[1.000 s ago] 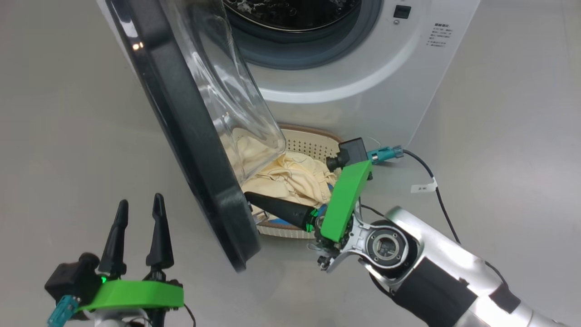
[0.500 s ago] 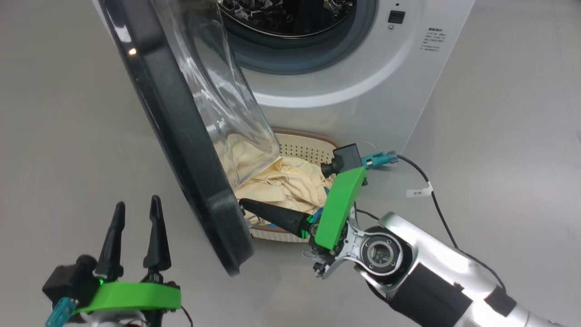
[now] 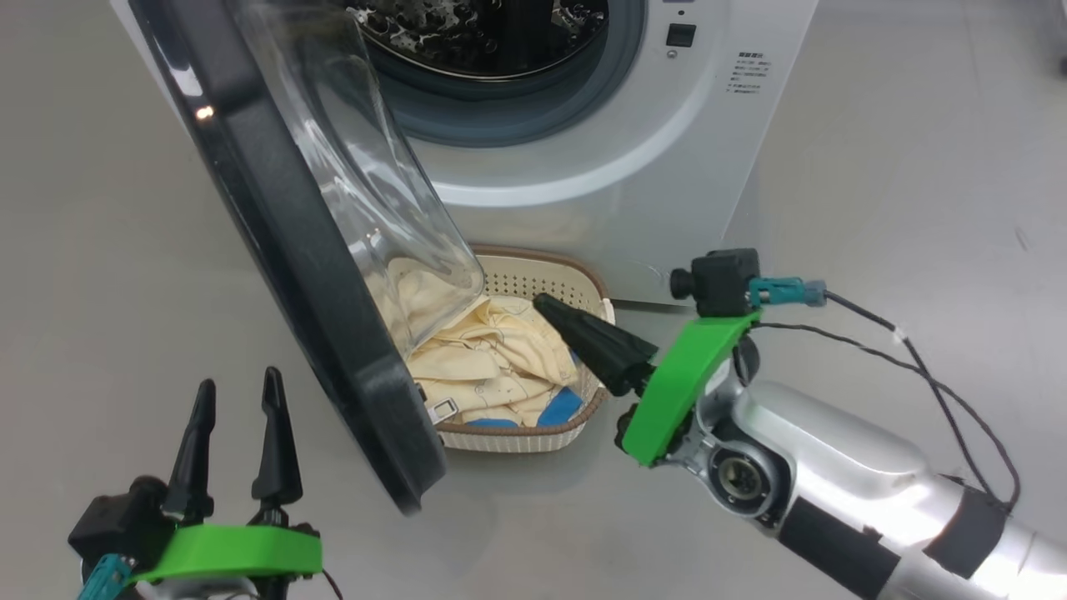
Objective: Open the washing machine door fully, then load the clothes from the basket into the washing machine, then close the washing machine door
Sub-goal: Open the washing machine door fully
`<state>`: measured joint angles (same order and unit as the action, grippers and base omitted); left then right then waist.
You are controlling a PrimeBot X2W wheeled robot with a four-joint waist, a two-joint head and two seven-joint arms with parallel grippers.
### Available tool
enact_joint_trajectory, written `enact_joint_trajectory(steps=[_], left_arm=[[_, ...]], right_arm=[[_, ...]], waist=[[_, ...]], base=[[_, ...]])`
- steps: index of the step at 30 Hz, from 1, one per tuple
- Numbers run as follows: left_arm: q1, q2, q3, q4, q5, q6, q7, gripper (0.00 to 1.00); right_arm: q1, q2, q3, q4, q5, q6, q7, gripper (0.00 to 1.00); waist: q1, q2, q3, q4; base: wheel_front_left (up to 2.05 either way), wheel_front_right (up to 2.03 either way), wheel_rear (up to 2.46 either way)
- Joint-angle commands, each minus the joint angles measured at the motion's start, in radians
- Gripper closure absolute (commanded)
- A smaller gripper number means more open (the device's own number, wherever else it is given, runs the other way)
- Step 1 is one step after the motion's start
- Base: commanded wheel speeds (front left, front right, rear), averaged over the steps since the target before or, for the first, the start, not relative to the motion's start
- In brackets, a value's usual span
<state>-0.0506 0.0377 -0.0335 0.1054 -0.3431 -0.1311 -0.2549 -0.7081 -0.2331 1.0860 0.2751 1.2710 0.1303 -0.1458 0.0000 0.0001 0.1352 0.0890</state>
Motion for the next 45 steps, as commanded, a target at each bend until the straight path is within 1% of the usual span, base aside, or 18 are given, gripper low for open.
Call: enact_joint_trajectory(steps=[1,2,4,6,10,15,18,22,30,33,40,45], left_arm=[[-0.007,0.013,0.039,-0.026,0.012,0.000,-0.007,0.00],[-0.007,0.013,0.039,-0.026,0.012,0.000,-0.007,0.00],[-0.004,0.013,0.042,-0.026,0.016,0.000,-0.007,0.00],[-0.001,0.013,0.047,-0.027,0.019,0.000,-0.007,0.00],[0.007,0.013,0.054,-0.029,0.023,0.000,-0.007,0.00],[0.015,0.013,0.055,-0.026,0.028,0.000,-0.007,0.00],[0.018,0.013,0.055,-0.022,0.031,0.000,-0.007,0.00],[0.021,0.013,0.056,-0.020,0.033,0.000,-0.007,0.00],[0.027,0.013,0.058,-0.016,0.031,0.000,-0.007,0.00],[0.029,0.013,0.061,-0.017,0.030,0.000,-0.007,0.00],[0.036,0.013,0.068,-0.020,0.025,0.000,-0.007,0.00],[0.044,0.013,0.077,-0.019,0.025,0.000,-0.007,0.00]], right_arm=[[-0.032,-0.021,0.021,0.005,-0.034,0.000,-0.070,0.00],[-0.032,-0.021,0.021,0.005,-0.034,0.000,-0.070,0.00],[-0.042,-0.048,0.042,0.041,-0.079,0.000,-0.104,0.00],[-0.040,-0.067,0.027,0.073,-0.124,0.000,-0.114,0.00],[0.016,-0.085,-0.134,0.086,-0.301,0.000,-0.115,0.00],[0.136,-0.090,-0.342,0.056,-0.510,0.000,-0.116,0.00],[0.207,-0.085,-0.469,0.024,-0.610,0.000,-0.116,0.00],[0.294,-0.067,-0.615,-0.022,-0.710,0.000,-0.116,0.00],[0.427,-0.027,-0.800,-0.084,-0.828,0.000,-0.116,0.00],[0.476,-0.001,-0.860,-0.102,-0.858,0.000,-0.116,0.00],[0.579,0.064,-0.987,-0.150,-0.914,0.000,-0.116,0.00],[0.644,0.090,-1.039,-0.169,-0.959,0.000,-0.116,0.00]], waist=[[0.0000,-0.0001,-0.005,-0.010],[0.0000,-0.0001,-0.005,-0.010],[0.0000,-0.0001,-0.010,-0.017],[0.0000,-0.0001,-0.014,-0.025],[0.0000,-0.0001,-0.018,-0.038],[0.0000,-0.0001,-0.026,-0.046],[0.0000,-0.0001,-0.028,-0.050],[0.0000,-0.0001,-0.031,-0.055],[0.0000,-0.0001,-0.036,-0.061],[0.0000,-0.0001,-0.036,-0.062],[0.0000,-0.0001,-0.034,-0.071],[0.0000,-0.0001,-0.036,-0.080]], base=[[0.00,0.00,0.00],[0.00,0.00,0.00],[0.00,0.00,0.00],[0.00,0.00,0.00],[0.00,0.00,0.00],[0.00,0.00,0.00],[0.00,0.00,0.00],[0.00,0.00,0.00],[0.00,0.00,0.00],[0.00,0.00,0.00],[0.00,0.00,0.00],[0.00,0.00,0.00]])
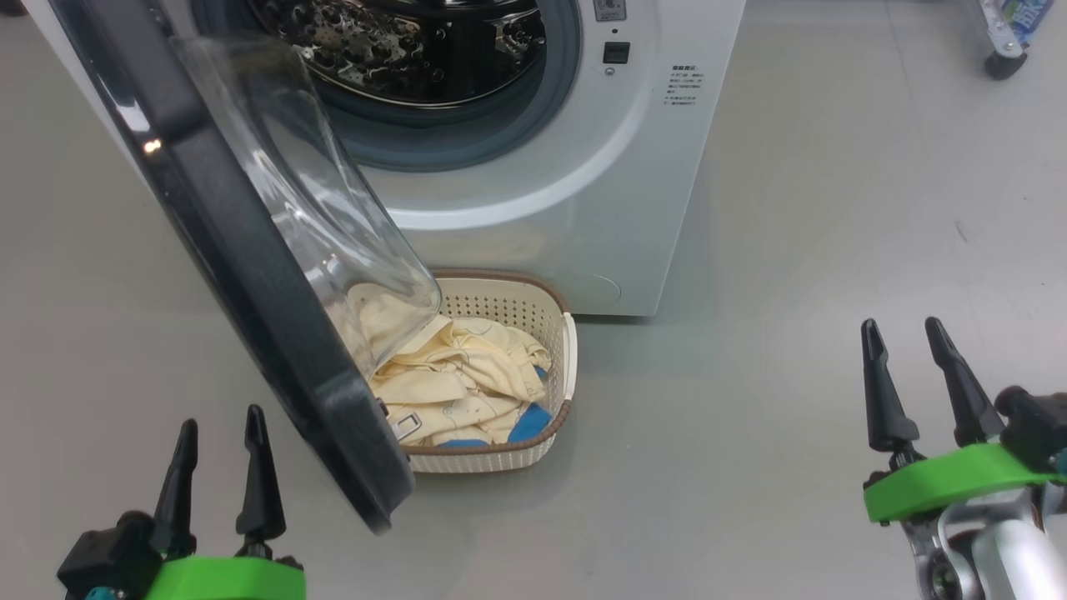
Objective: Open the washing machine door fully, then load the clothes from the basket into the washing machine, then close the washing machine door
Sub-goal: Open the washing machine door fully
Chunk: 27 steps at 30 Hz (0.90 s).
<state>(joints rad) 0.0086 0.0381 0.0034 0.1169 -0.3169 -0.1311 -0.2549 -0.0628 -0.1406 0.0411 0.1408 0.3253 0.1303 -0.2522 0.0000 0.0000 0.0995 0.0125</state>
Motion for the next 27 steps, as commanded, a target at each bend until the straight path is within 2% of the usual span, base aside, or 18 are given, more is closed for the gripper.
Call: enact_joint_trajectory(steps=[1,10,27], left_arm=[[-0.015,0.012,0.041,-0.031,-0.001,0.000,-0.007,0.00],[-0.007,0.012,0.049,-0.029,-0.002,0.000,-0.007,0.00],[0.006,0.012,0.058,-0.023,-0.001,0.000,-0.007,0.00]], right_arm=[[-0.001,-0.003,0.006,-0.035,-0.013,0.000,-0.009,0.00],[0.075,0.039,-0.066,-0.045,-0.044,0.000,-0.009,0.00],[0.085,0.054,-0.071,-0.035,-0.051,0.000,-0.010,0.00]], waist=[[0.0000,0.0000,0.000,-0.003],[0.0000,0.0000,-0.006,-0.015],[0.0000,0.0000,-0.006,-0.025]], base=[[0.00,0.00,0.00],[0.00,0.00,0.00],[0.00,0.00,0.00]])
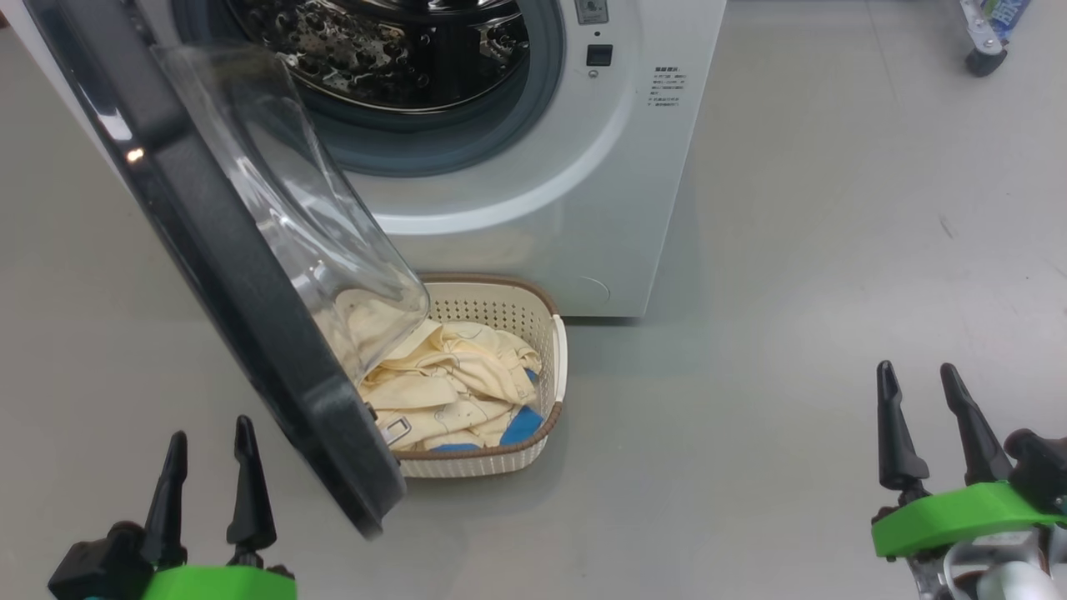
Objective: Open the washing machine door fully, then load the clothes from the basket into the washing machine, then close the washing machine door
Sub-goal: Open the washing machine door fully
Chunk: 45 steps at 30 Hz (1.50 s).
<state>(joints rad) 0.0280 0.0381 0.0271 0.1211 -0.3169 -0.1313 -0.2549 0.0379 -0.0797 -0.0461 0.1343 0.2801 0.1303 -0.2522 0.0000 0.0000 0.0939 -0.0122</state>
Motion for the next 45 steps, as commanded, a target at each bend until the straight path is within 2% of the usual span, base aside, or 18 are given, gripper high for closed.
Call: enact_joint_trajectory(steps=[1,2,3,4,5,11,19,26,30,34,38,41,45], left_arm=[[-0.013,0.012,0.034,-0.025,-0.001,0.001,-0.007,0.00],[-0.012,0.012,0.034,-0.022,-0.001,0.001,-0.007,0.00],[-0.012,0.012,0.034,-0.018,-0.002,0.001,-0.007,0.11],[-0.012,0.012,0.034,-0.013,-0.003,0.001,-0.007,0.59],[-0.013,0.012,0.034,-0.010,-0.004,0.001,-0.007,1.00],[-0.014,0.012,0.039,0.006,-0.021,0.001,-0.007,1.00],[-0.027,0.012,0.106,-0.033,-0.036,0.001,-0.007,1.00],[-0.079,0.016,0.171,-0.166,0.012,0.001,-0.007,1.00],[-0.124,0.033,0.172,-0.285,0.043,0.001,-0.007,1.00],[-0.174,0.044,0.097,-0.416,0.075,0.001,0.013,1.00],[-0.231,0.037,-0.027,-0.546,0.097,0.001,0.100,1.00],[-0.256,0.024,-0.143,-0.612,0.073,0.007,0.170,1.00],[-0.235,0.014,-0.309,-0.626,-0.001,0.046,0.232,1.00]], right_arm=[[-0.016,-0.006,0.016,-0.029,-0.006,0.000,-0.010,0.00],[-0.017,-0.005,0.016,-0.029,-0.006,0.000,-0.010,0.00],[-0.017,-0.005,0.016,-0.030,-0.006,0.000,-0.010,0.00],[-0.017,-0.005,0.015,-0.030,-0.007,0.000,-0.010,0.00],[-0.017,-0.004,0.014,-0.030,-0.007,0.000,-0.010,0.00],[-0.015,-0.003,0.008,-0.030,-0.007,0.000,-0.010,0.00],[-0.010,0.000,0.003,-0.034,-0.009,0.000,-0.010,0.00],[0.000,0.002,-0.007,-0.039,-0.015,0.000,-0.010,0.00],[0.008,0.003,-0.012,-0.038,-0.017,0.000,-0.010,0.00],[0.020,0.005,-0.021,-0.040,-0.018,0.000,-0.010,0.00],[0.026,0.008,-0.022,-0.040,-0.018,0.000,-0.010,0.00],[0.026,0.011,-0.020,-0.038,-0.019,0.000,-0.010,0.00],[0.024,0.014,-0.012,-0.036,-0.019,0.000,-0.010,0.00]], waist=[[0.0000,0.0000,0.000,-0.001],[0.0000,0.0000,0.000,-0.001],[0.0000,0.0000,0.000,-0.002],[0.0000,0.0000,0.000,-0.002],[0.0000,0.0000,0.000,-0.002],[0.0000,0.0000,-0.002,0.005],[0.0000,0.0000,-0.010,0.022],[0.0000,0.0000,-0.022,0.048],[0.0000,0.0000,-0.033,0.063],[0.0000,0.0000,-0.043,0.082],[0.0000,0.0000,-0.051,0.097],[0.0000,0.0000,-0.053,0.103],[0.0000,0.0000,-0.054,0.101]], base=[[0.00,0.00,0.00],[0.00,0.00,0.00],[0.00,0.00,0.00],[0.00,0.00,0.00],[0.00,0.00,0.00],[0.00,0.00,0.00],[0.00,0.00,0.00],[0.00,0.00,0.00],[0.00,0.00,0.00],[0.00,0.00,0.00],[0.00,0.00,0.00],[0.00,0.00,0.00],[0.00,0.00,0.00]])
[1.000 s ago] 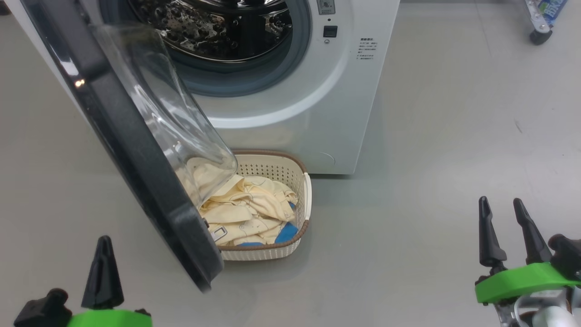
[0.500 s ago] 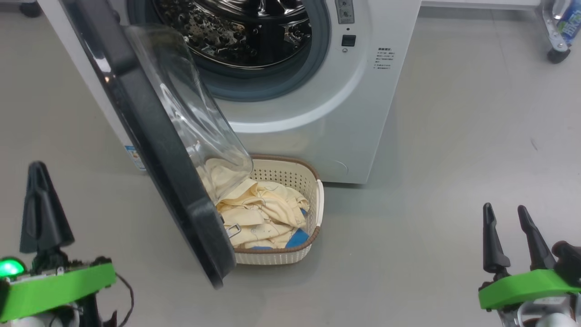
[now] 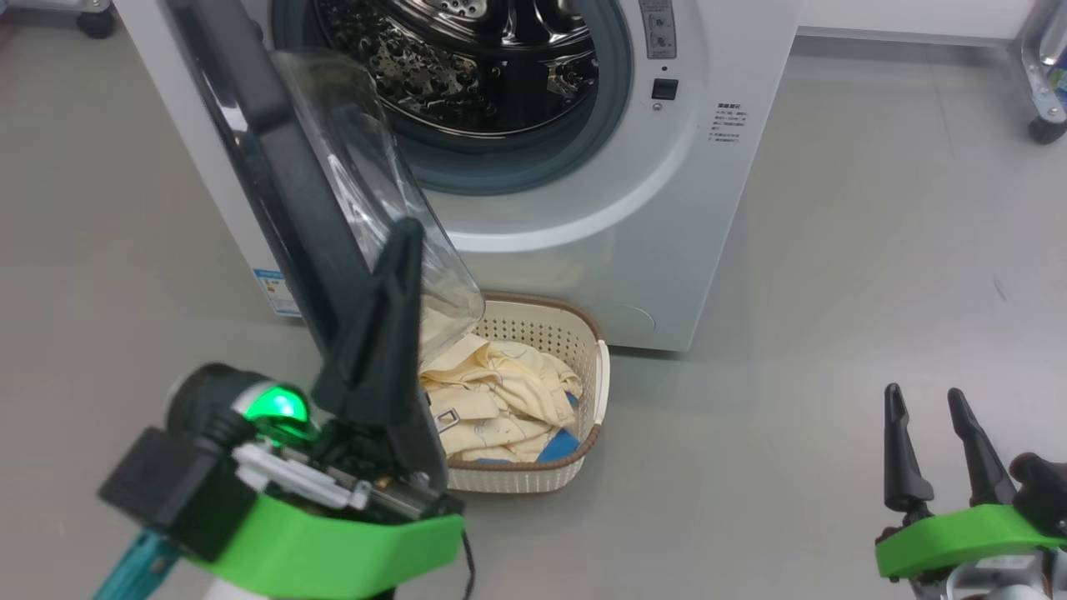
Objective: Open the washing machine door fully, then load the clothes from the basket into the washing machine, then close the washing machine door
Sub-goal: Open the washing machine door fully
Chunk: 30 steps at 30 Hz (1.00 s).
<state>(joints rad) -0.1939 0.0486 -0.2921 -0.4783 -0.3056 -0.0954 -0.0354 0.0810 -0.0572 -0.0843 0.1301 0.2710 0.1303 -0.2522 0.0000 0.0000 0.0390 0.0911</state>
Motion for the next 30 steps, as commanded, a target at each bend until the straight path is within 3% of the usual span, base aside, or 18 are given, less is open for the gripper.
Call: enact_joint_trajectory(steps=[1,6,10,30], left_arm=[[0.000,0.003,-0.022,-0.017,-0.030,0.024,0.024,1.00],[0.046,0.002,-0.112,0.034,-0.061,0.095,0.040,1.00],[0.078,0.002,-0.162,0.057,-0.089,0.125,0.047,1.00],[0.134,0.004,-0.220,0.288,-0.100,0.188,-0.004,1.00]], right_arm=[[-0.020,-0.007,0.030,-0.031,-0.010,0.000,-0.010,0.00],[-0.025,-0.003,0.026,-0.033,-0.004,0.000,-0.010,0.00],[-0.025,-0.002,0.018,-0.035,-0.003,0.000,-0.010,0.00],[-0.055,0.000,0.019,-0.037,-0.006,0.000,-0.010,0.00]], waist=[[0.0000,0.0000,0.002,-0.007],[0.0000,0.0000,0.009,-0.017],[0.0000,0.0000,0.018,-0.015],[0.0000,0.0000,0.071,0.004]], base=[[0.00,0.00,0.00],[0.00,0.00,0.00],[0.00,0.00,0.00],[0.00,0.00,0.00]])
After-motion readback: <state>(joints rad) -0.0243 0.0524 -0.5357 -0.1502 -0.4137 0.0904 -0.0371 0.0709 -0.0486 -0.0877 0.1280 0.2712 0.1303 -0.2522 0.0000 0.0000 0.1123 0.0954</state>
